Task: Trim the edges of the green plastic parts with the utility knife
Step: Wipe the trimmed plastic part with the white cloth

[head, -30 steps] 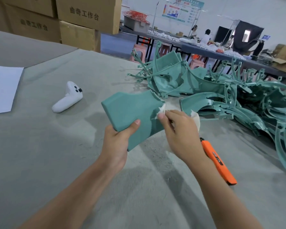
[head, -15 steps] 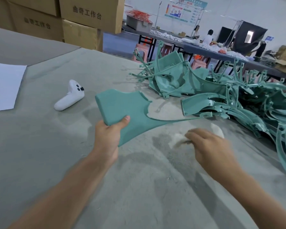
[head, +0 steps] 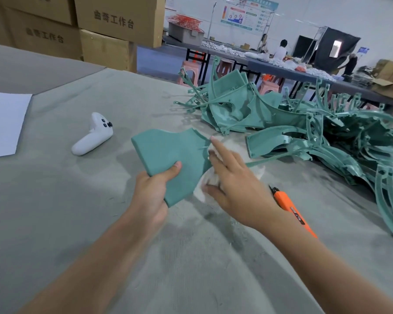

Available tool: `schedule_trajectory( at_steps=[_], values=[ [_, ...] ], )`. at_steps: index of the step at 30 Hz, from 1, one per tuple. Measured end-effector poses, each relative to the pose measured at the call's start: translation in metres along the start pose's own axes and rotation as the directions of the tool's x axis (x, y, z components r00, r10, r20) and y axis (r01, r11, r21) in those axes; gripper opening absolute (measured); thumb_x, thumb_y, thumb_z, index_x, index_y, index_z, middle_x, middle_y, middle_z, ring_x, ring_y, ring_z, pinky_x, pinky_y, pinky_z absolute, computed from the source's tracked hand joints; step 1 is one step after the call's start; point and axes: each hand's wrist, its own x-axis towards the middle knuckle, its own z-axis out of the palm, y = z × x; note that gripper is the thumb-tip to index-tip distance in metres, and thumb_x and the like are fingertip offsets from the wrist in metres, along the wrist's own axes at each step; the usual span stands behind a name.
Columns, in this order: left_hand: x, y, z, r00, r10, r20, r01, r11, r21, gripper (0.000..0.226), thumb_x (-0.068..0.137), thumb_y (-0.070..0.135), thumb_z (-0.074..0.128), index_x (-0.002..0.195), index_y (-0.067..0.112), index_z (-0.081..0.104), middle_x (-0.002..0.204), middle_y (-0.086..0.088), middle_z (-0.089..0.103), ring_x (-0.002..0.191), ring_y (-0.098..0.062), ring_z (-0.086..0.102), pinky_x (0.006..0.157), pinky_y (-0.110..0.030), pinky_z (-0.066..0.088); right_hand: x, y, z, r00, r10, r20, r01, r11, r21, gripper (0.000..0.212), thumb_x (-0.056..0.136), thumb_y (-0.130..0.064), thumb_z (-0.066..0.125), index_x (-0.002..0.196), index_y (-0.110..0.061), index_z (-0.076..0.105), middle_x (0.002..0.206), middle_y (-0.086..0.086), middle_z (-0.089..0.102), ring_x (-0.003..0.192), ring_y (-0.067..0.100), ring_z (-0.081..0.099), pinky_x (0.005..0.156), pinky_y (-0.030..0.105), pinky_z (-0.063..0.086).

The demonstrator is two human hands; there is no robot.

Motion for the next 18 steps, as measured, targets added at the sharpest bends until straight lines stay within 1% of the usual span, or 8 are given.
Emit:
schedule_trajectory(
  at_steps=[2,4,6,8,10,13,15,18],
  values=[
    [0.0,0.001,0.0,1.0,-0.003,-0.028,0.003,1.0,0.008,0.016,0.084,0.0,0.066,0.097,0.009,0.07,0.092,-0.004,0.076,0.081,-0.018,0.073,0.059,-0.029,0.058,-0.001,0.01,0.007,0.996,-0.041,0.084,0.054,0.985,-0.162,0.07,0.094,-0.005,0.058,0.155,-0.009,0.025,0.167,0.006,0.0,0.137,0.028,0.038,0.114,0.035,0.03],
    [0.0,0.001,0.0,1.0,-0.002,-0.027,0.003,1.0,0.014,0.016,0.084,-0.001,0.065,0.097,0.008,0.07,0.091,-0.004,0.076,0.08,-0.017,0.073,0.058,-0.029,0.058,-0.004,0.021,0.006,0.994,-0.017,0.108,0.043,0.969,-0.244,0.082,0.081,0.012,0.051,0.156,-0.013,0.026,0.165,0.009,0.016,0.136,0.028,0.046,0.119,0.037,0.022],
    [0.0,0.004,-0.001,0.999,0.018,-0.027,-0.018,1.0,0.013,0.016,0.084,-0.002,0.065,0.095,0.009,0.07,0.089,-0.002,0.076,0.079,-0.016,0.073,0.058,-0.028,0.058,-0.009,0.036,-0.001,0.996,0.019,0.088,0.015,0.928,-0.373,0.078,0.084,0.01,0.046,0.155,-0.017,0.029,0.162,0.005,0.029,0.139,0.021,0.045,0.121,0.035,0.001],
    [0.001,0.004,-0.001,0.998,0.047,-0.038,-0.046,0.998,0.045,0.017,0.084,-0.002,0.065,0.095,0.009,0.071,0.089,-0.001,0.076,0.078,-0.015,0.073,0.061,-0.027,0.059,-0.015,0.051,-0.012,0.991,0.084,0.105,-0.018,0.857,-0.515,0.064,0.091,0.002,0.047,0.15,-0.021,0.037,0.156,0.001,0.04,0.138,0.017,0.045,0.117,0.039,-0.014],
    [-0.001,0.002,0.002,0.997,0.064,-0.038,-0.059,0.993,0.099,0.017,0.084,-0.002,0.066,0.096,0.009,0.071,0.092,-0.001,0.075,0.082,-0.016,0.073,0.07,-0.03,0.059,-0.02,0.055,-0.023,0.974,0.154,0.163,-0.016,0.775,-0.632,0.049,0.092,-0.002,0.049,0.138,-0.019,0.048,0.144,0.0,0.052,0.137,0.019,0.045,0.115,0.048,-0.022],
    [-0.001,0.002,0.004,0.996,0.069,-0.058,-0.062,0.991,0.121,0.018,0.083,-0.001,0.067,0.098,0.009,0.071,0.095,-0.001,0.075,0.086,-0.016,0.072,0.077,-0.032,0.057,-0.024,0.051,-0.035,0.967,0.186,0.173,0.009,0.658,-0.753,0.039,0.086,-0.003,0.056,0.124,-0.013,0.061,0.134,0.006,0.062,0.147,0.028,0.031,0.111,0.055,-0.03],
    [0.0,0.005,0.001,0.995,0.081,-0.062,-0.075,0.993,0.094,0.019,0.083,-0.001,0.067,0.1,0.009,0.07,0.095,0.0,0.075,0.086,-0.016,0.072,0.076,-0.032,0.057,-0.024,0.046,-0.038,0.983,0.136,0.124,0.0,0.676,-0.737,0.039,0.084,0.003,0.053,0.118,-0.011,0.065,0.124,0.008,0.067,0.143,0.029,0.039,0.112,0.048,-0.032],
    [-0.004,0.005,0.001,0.996,0.092,-0.014,-0.091,0.994,0.061,0.019,0.084,-0.002,0.065,0.098,0.011,0.07,0.095,-0.001,0.075,0.087,-0.016,0.072,0.074,-0.032,0.058,-0.019,0.035,-0.035,0.99,0.096,0.101,-0.017,0.804,-0.595,0.049,0.084,0.008,0.042,0.123,-0.014,0.062,0.116,0.003,0.068,0.116,0.022,0.062,0.114,0.033,-0.028]
  ],
)
